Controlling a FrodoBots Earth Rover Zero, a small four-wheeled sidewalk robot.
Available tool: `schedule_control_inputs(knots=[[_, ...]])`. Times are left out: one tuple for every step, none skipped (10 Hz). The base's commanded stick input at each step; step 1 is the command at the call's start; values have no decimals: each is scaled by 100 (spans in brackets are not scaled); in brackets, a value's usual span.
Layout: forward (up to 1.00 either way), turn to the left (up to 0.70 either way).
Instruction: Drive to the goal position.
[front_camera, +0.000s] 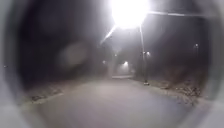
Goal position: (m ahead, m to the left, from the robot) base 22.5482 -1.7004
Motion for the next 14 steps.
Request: schedule_control_inputs(knots=[[100,11],[100,12],[100,11],[100,10],[100,5],[100,4],[100,4],[100,5],[100,8],[100,11],[100,12],[100,10],[100,8],[100,7]])
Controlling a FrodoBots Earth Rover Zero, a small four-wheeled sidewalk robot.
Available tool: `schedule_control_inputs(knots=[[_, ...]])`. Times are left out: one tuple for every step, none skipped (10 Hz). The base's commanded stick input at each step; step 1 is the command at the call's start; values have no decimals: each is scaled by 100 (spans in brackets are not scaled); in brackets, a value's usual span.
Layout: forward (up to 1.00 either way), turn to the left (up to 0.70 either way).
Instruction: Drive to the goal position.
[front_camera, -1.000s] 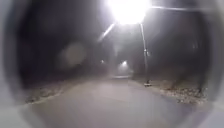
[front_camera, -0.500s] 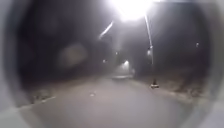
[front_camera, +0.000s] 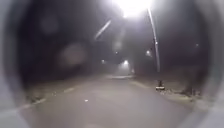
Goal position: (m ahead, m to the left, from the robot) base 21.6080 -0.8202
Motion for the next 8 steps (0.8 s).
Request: schedule_control_inputs(knots=[[100,5],[100,4],[100,4],[100,4],[100,4],[100,15],[100,19],[100,13]])
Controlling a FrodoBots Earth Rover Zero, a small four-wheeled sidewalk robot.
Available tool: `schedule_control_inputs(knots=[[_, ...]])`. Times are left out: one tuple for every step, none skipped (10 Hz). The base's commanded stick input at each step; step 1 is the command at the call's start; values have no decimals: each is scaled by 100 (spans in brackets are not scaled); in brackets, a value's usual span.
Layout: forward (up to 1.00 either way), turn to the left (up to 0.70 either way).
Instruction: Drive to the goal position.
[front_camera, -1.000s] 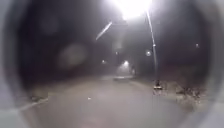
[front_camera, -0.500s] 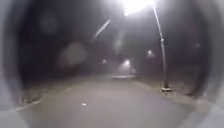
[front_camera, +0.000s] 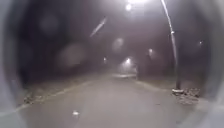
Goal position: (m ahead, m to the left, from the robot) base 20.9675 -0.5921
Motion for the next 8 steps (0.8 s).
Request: schedule_control_inputs(knots=[[100,7],[100,7],[100,7],[100,7],[100,7],[100,7],[100,7],[100,10]])
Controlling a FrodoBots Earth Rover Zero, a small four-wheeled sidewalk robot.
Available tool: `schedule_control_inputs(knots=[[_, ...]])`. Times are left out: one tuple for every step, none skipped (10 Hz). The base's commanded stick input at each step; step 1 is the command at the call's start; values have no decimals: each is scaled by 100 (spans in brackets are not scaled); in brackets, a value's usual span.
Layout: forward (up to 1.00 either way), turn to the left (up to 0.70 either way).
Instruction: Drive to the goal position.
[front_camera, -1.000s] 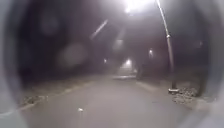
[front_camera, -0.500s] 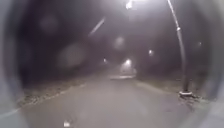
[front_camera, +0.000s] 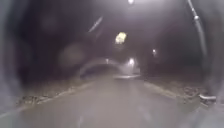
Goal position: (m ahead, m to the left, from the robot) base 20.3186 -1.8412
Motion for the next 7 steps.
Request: schedule_control_inputs(knots=[[100,15],[100,9],[100,9],[100,9],[100,9],[100,7],[100,4]])
